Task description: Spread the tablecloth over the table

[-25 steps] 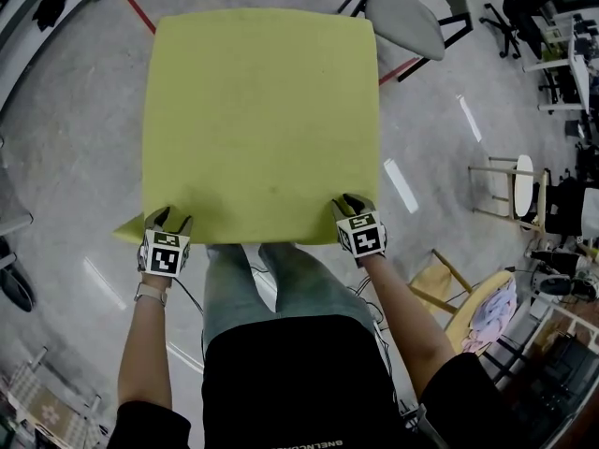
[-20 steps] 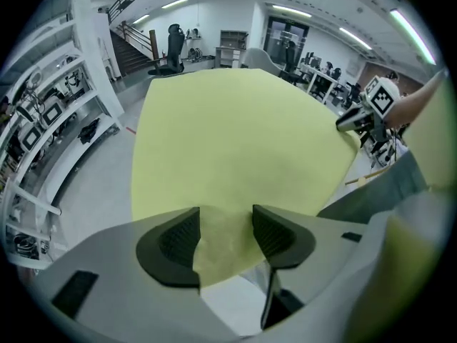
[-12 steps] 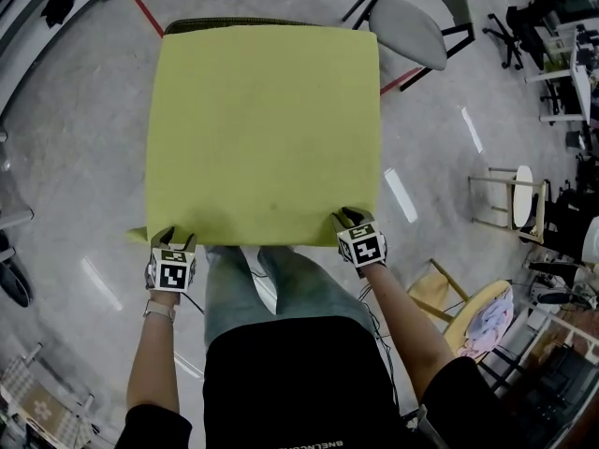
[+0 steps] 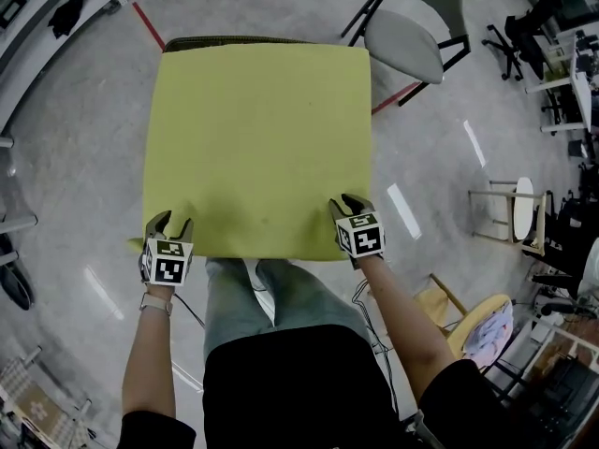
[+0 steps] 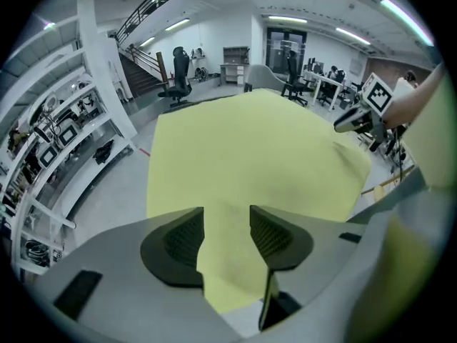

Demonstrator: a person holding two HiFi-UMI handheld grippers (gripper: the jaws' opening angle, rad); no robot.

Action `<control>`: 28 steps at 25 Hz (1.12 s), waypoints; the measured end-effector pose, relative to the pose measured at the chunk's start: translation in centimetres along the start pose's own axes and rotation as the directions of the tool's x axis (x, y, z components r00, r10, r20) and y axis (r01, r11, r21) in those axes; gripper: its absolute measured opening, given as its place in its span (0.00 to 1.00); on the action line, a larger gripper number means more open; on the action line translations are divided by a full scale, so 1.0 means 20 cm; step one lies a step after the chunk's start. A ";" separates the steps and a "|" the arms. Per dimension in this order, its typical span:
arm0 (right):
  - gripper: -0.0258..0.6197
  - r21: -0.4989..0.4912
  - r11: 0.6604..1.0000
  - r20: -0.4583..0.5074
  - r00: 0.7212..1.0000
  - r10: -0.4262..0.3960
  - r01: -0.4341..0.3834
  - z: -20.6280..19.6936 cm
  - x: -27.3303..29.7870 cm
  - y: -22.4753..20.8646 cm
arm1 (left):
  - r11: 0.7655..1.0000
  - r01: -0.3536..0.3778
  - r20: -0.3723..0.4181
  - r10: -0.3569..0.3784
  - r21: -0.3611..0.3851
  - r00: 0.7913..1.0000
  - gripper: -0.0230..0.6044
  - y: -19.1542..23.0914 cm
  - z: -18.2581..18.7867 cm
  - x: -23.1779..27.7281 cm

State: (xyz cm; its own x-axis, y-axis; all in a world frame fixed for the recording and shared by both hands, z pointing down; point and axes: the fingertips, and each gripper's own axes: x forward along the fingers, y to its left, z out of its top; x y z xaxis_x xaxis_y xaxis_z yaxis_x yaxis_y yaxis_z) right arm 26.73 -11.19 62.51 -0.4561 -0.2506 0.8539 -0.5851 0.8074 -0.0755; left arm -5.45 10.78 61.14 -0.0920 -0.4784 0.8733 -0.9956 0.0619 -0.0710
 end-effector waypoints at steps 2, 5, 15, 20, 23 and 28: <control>0.22 0.001 1.000 0.033 0.999 -0.001 0.001 0.09 0.01 -0.05 | 1.000 -0.012 0.017 0.012 -0.015 1.000 0.35 0.03 0.10 -0.01; 0.22 -0.002 1.000 0.072 0.997 -0.005 0.005 0.23 0.04 -0.12 | 0.999 -0.023 0.039 0.025 -0.049 0.999 0.35 0.08 0.23 -0.01; 0.22 -0.036 0.996 0.103 0.992 -0.072 0.076 0.54 0.25 -0.21 | 0.993 -0.041 0.015 0.043 -0.114 0.999 0.35 0.26 0.33 0.30; 0.22 -0.032 0.993 0.063 0.992 -0.111 0.114 0.59 0.39 -0.22 | 0.993 -0.011 0.005 0.011 -0.122 1.000 0.35 0.33 0.36 0.43; 0.22 -0.005 0.992 0.036 0.992 -0.123 0.124 0.59 0.45 -0.20 | 0.990 0.041 0.032 -0.037 -0.132 0.999 0.34 0.34 0.39 0.46; 0.19 0.046 0.989 0.054 0.988 -0.145 0.142 0.64 0.48 -0.22 | 0.990 0.063 0.074 -0.054 -0.124 0.996 0.34 0.40 0.47 0.50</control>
State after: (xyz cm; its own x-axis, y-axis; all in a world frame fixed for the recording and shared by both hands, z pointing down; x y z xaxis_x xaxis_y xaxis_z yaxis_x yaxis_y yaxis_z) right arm 16.39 -23.95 64.51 -0.4022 -0.3932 0.8268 -0.6744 0.7380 0.0229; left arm -14.52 -1.71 64.76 -0.0395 -0.5447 0.8377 -0.9891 0.1401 0.0445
